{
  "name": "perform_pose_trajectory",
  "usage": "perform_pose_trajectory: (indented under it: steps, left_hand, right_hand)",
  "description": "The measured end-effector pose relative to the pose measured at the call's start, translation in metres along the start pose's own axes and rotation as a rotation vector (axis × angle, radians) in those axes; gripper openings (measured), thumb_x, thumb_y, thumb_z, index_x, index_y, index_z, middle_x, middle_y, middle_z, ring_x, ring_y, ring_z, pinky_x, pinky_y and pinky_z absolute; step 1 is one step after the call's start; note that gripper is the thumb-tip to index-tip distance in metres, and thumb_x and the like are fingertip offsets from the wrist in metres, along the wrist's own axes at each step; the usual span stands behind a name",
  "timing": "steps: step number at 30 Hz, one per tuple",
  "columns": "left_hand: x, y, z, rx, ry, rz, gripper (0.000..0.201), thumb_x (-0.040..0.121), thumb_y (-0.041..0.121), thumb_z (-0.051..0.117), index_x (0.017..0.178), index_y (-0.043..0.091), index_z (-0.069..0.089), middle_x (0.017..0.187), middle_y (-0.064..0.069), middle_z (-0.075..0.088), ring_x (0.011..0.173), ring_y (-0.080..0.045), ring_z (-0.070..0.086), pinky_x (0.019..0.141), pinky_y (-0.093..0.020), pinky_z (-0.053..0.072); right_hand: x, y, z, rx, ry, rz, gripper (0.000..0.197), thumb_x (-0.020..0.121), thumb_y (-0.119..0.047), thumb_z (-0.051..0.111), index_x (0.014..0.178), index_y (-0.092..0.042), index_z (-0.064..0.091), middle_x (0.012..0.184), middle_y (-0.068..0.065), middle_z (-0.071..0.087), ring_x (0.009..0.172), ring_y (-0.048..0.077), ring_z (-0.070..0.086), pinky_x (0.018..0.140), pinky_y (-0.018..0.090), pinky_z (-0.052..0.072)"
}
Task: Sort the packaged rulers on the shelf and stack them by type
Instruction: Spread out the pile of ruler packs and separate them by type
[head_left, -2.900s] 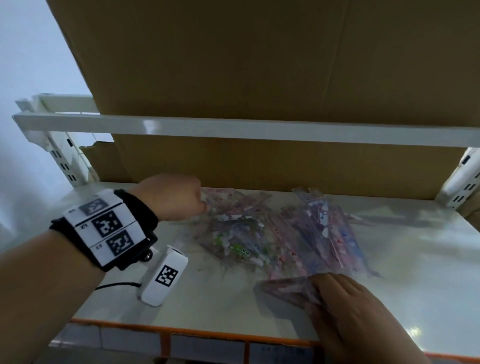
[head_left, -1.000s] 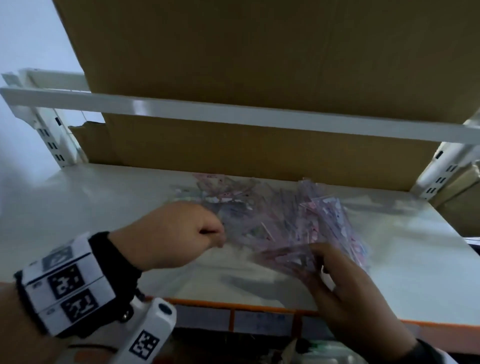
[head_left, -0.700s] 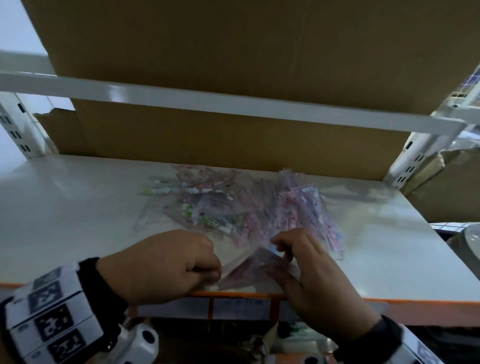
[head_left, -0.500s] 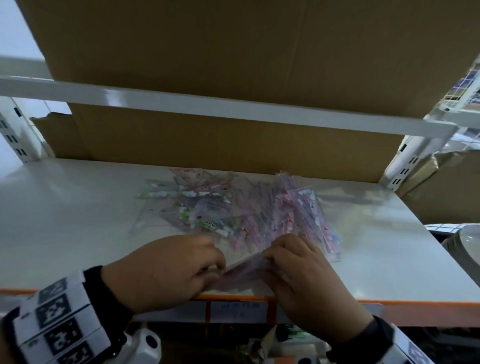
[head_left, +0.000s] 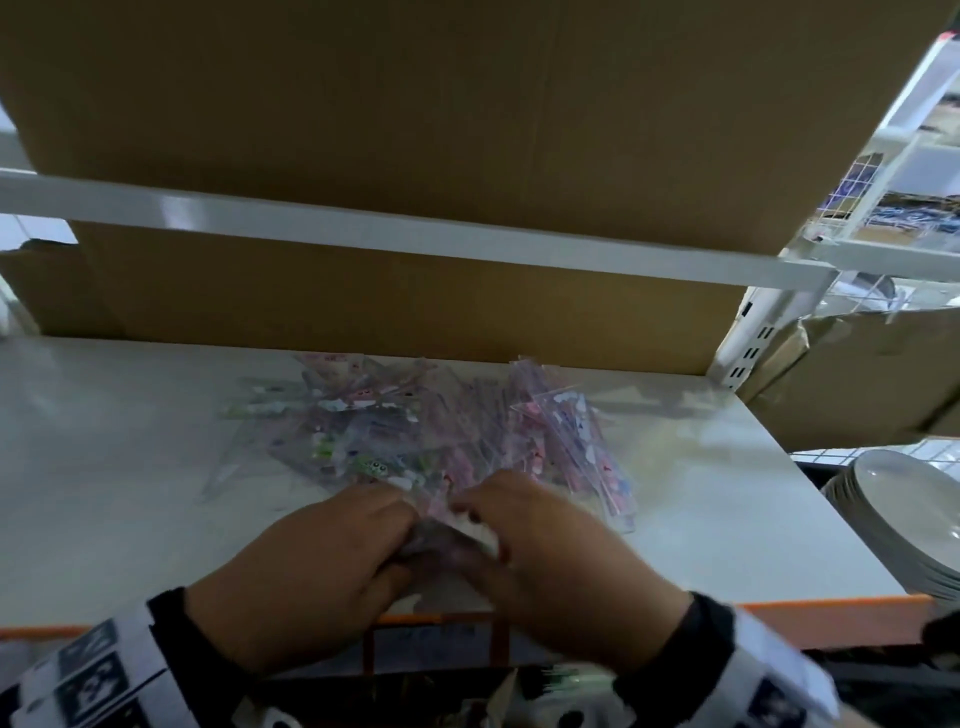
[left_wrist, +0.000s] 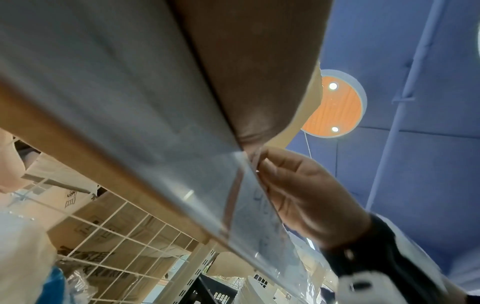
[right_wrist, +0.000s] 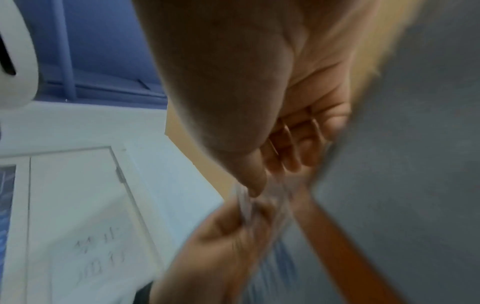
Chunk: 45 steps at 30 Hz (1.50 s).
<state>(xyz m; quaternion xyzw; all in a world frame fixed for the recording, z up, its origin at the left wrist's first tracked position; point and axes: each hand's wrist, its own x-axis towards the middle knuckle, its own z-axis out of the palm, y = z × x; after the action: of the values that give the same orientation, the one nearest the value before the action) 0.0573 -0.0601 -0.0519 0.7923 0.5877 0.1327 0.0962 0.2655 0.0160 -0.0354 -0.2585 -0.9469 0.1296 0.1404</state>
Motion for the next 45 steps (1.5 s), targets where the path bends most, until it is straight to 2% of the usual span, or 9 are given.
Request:
perform_pose_trajectory:
  steps: [5, 10, 14, 17, 23, 30, 36, 40, 45]
  left_hand:
    - [-0.010, -0.006, -0.005, 0.062, -0.028, -0.061, 0.070, 0.084, 0.079, 0.003, 0.106, 0.036, 0.054, 0.095, 0.016, 0.044, 0.098, 0.001, 0.045, 0.085, -0.015, 0.037]
    - [-0.014, -0.013, -0.005, 0.001, 0.044, -0.099, 0.051, 0.088, 0.074, 0.021, 0.087, 0.031, 0.049, 0.086, 0.015, 0.044, 0.083, 0.002, 0.042, 0.072, -0.011, 0.034]
    - [-0.015, -0.015, -0.002, -0.014, 0.066, -0.080, 0.036, 0.093, 0.067, 0.034, 0.079, 0.034, 0.039, 0.081, 0.016, 0.041, 0.079, 0.004, 0.039, 0.070, -0.014, 0.034]
    - [-0.016, -0.016, -0.002, -0.002, 0.065, -0.083, 0.040, 0.092, 0.068, 0.031, 0.079, 0.032, 0.037, 0.082, 0.016, 0.040, 0.078, 0.000, 0.038, 0.071, -0.019, 0.036]
    - [-0.015, -0.014, -0.004, -0.022, 0.079, -0.086, 0.038, 0.094, 0.064, 0.035, 0.080, 0.029, 0.040, 0.083, 0.012, 0.042, 0.080, -0.005, 0.043, 0.072, -0.023, 0.038]
    - [-0.016, -0.014, -0.003, 0.045, 0.056, -0.109, 0.049, 0.091, 0.070, 0.025, 0.086, 0.026, 0.046, 0.087, 0.011, 0.044, 0.084, -0.009, 0.047, 0.074, -0.023, 0.037]
    - [-0.017, -0.015, -0.003, -0.007, 0.075, -0.103, 0.038, 0.096, 0.061, 0.037, 0.079, 0.027, 0.040, 0.078, 0.011, 0.037, 0.073, -0.005, 0.036, 0.068, -0.022, 0.032]
    - [-0.016, -0.015, -0.003, -0.022, 0.066, -0.095, 0.039, 0.096, 0.061, 0.037, 0.079, 0.026, 0.041, 0.076, 0.010, 0.038, 0.071, -0.007, 0.038, 0.066, -0.024, 0.031]
    - [-0.016, -0.014, -0.004, -0.019, 0.069, -0.093, 0.042, 0.094, 0.066, 0.032, 0.077, 0.028, 0.038, 0.075, 0.010, 0.037, 0.068, -0.006, 0.034, 0.064, -0.023, 0.028]
  right_hand:
    - [0.039, 0.086, -0.072, 0.041, 0.061, 0.410, 0.008, 0.093, -0.032, 0.059, 0.093, -0.038, 0.064, 0.089, -0.019, 0.066, 0.078, -0.003, 0.058, 0.065, 0.016, 0.040]
    - [0.067, 0.167, -0.078, -0.140, -0.304, 0.704, 0.042, 0.091, -0.018, 0.063, 0.132, -0.015, 0.057, 0.131, 0.005, 0.060, 0.119, 0.024, 0.057, 0.096, 0.029, 0.045]
    - [0.079, 0.173, -0.063, -0.180, -0.421, 0.660, 0.053, 0.085, -0.022, 0.071, 0.134, -0.018, 0.052, 0.129, 0.004, 0.060, 0.115, 0.022, 0.058, 0.094, 0.029, 0.045]
    - [0.082, 0.168, -0.058, -0.173, -0.410, 0.561, 0.035, 0.081, -0.023, 0.076, 0.110, -0.033, 0.057, 0.096, -0.014, 0.060, 0.085, 0.007, 0.055, 0.070, 0.017, 0.041]
    - [0.096, 0.140, -0.055, -0.109, -0.296, 0.391, 0.013, 0.086, -0.034, 0.072, 0.086, -0.035, 0.059, 0.082, -0.014, 0.056, 0.079, 0.011, 0.055, 0.070, 0.027, 0.043]
    - [0.103, 0.114, -0.046, -0.117, -0.111, 0.339, 0.041, 0.096, -0.024, 0.060, 0.059, -0.028, 0.042, 0.063, -0.011, 0.044, 0.058, 0.006, 0.043, 0.050, 0.015, 0.033]
    - [0.080, 0.130, -0.057, -0.060, -0.157, 0.449, 0.011, 0.096, -0.036, 0.057, 0.093, -0.026, 0.062, 0.088, -0.009, 0.061, 0.083, 0.013, 0.058, 0.066, 0.020, 0.039]
    - [0.071, 0.143, -0.063, -0.120, -0.182, 0.624, 0.032, 0.096, -0.046, 0.053, 0.119, -0.026, 0.064, 0.115, -0.005, 0.065, 0.105, 0.017, 0.059, 0.091, 0.029, 0.043]
    - [0.076, 0.119, -0.053, -0.076, -0.135, 0.591, 0.058, 0.084, -0.060, 0.061, 0.131, -0.026, 0.055, 0.125, -0.002, 0.059, 0.109, 0.016, 0.057, 0.089, 0.027, 0.040]
